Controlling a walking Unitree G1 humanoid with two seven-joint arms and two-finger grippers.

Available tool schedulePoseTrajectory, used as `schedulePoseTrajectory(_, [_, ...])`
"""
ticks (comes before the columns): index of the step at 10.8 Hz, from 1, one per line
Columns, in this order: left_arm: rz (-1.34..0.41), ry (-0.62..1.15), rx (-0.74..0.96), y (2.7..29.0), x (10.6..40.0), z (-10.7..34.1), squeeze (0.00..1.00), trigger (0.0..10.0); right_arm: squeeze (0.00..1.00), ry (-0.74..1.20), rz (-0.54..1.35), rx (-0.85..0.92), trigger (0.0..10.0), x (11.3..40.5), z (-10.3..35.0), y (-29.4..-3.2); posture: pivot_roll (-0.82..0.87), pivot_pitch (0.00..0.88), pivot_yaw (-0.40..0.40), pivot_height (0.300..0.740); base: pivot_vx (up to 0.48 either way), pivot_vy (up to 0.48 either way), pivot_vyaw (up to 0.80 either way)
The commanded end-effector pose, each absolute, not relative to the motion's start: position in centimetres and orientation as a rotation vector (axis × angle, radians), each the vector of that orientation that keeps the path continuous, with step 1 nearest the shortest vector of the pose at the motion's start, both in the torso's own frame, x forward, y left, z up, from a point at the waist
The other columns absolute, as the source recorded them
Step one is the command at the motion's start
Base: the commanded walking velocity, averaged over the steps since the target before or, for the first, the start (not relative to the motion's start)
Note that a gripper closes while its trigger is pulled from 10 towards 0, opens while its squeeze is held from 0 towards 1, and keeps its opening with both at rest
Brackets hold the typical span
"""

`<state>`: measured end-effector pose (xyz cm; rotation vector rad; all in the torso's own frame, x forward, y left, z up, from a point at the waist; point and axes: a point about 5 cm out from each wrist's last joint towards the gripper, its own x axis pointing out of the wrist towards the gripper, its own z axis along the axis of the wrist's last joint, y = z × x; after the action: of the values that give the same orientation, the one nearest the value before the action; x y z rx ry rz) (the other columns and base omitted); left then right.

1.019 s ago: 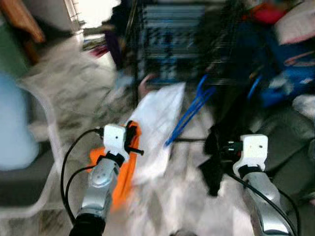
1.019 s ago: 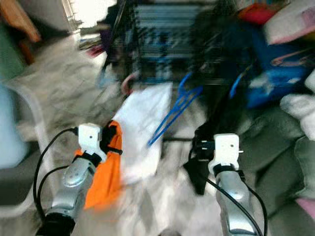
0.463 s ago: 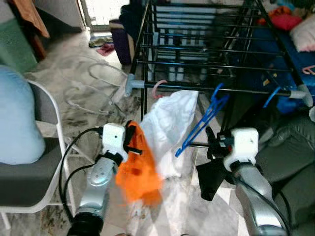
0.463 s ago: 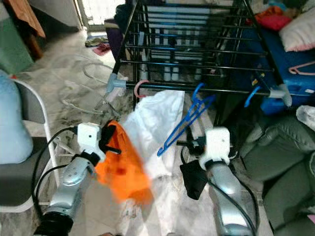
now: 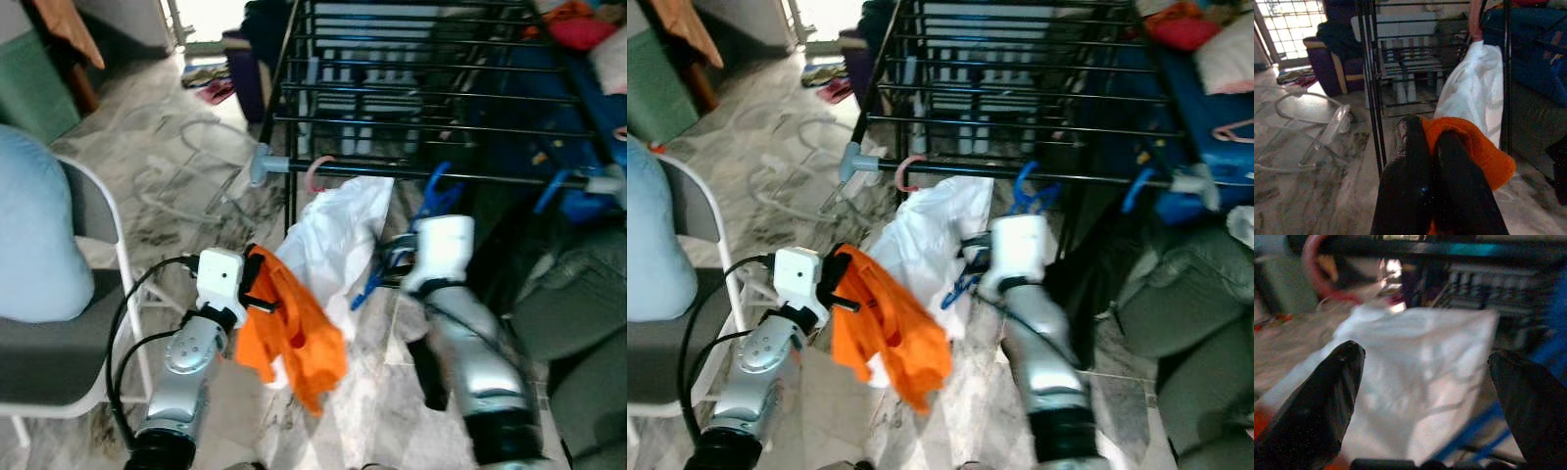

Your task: Hang hanger

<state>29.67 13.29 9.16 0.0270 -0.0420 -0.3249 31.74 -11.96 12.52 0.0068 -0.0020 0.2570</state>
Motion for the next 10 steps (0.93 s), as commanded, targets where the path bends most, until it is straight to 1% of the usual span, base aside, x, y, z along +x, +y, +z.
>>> schedulePoseTrajectory(1, [-0.336, -0.050, 0.034, 13.5, 29.5, 9.5, 0.00, 10.0, 0.00, 0.026, 0.274, 0.000, 10.0, 32.0, 12.2, -11.4, -0.11, 0.119, 0.039, 0.740, 0.000, 0.000, 0.00])
schedulePoseTrajectory(2, [-0.363, -0.036, 0.027, 13.2, 29.4, 9.4, 0.00, 10.0, 0.00, 0.127, 0.266, 0.003, 10.0, 32.0, 10.4, -10.6, -0.11, 0.115, 0.038, 0.740, 0.000, 0.000, 0.00])
schedulePoseTrajectory(4, [-0.384, -0.030, 0.012, 12.6, 29.4, 9.4, 0.00, 10.0, 0.00, 0.147, 0.201, -0.003, 10.0, 31.8, 9.8, -12.0, -0.12, 0.111, 0.035, 0.740, 0.000, 0.000, 0.00])
schedulePoseTrajectory(5, [-0.401, -0.023, 0.004, 12.2, 29.4, 9.2, 0.00, 10.0, 0.00, 0.161, 0.145, -0.014, 10.0, 31.4, 9.5, -13.6, -0.14, 0.112, 0.036, 0.740, 0.000, 0.000, 0.00])
schedulePoseTrajectory(7, [-0.420, -0.016, -0.002, 11.8, 29.6, 9.2, 0.00, 10.0, 0.00, 0.143, 0.076, -0.021, 10.0, 30.8, 9.8, -15.6, -0.15, 0.113, 0.036, 0.740, 0.000, 0.000, 0.00])
schedulePoseTrajectory(9, [-0.432, -0.014, -0.002, 11.6, 29.8, 9.2, 0.00, 10.0, 0.00, 0.117, 0.035, -0.055, 10.0, 30.5, 10.4, -16.9, -0.18, 0.114, 0.049, 0.740, 0.000, 0.000, 0.00])
schedulePoseTrajectory(10, [-0.435, -0.012, -0.002, 11.5, 29.9, 9.1, 0.00, 10.0, 0.00, 0.087, 0.039, -0.065, 10.0, 30.5, 11.0, -17.2, -0.18, 0.113, 0.051, 0.740, 0.000, 0.000, 0.00])
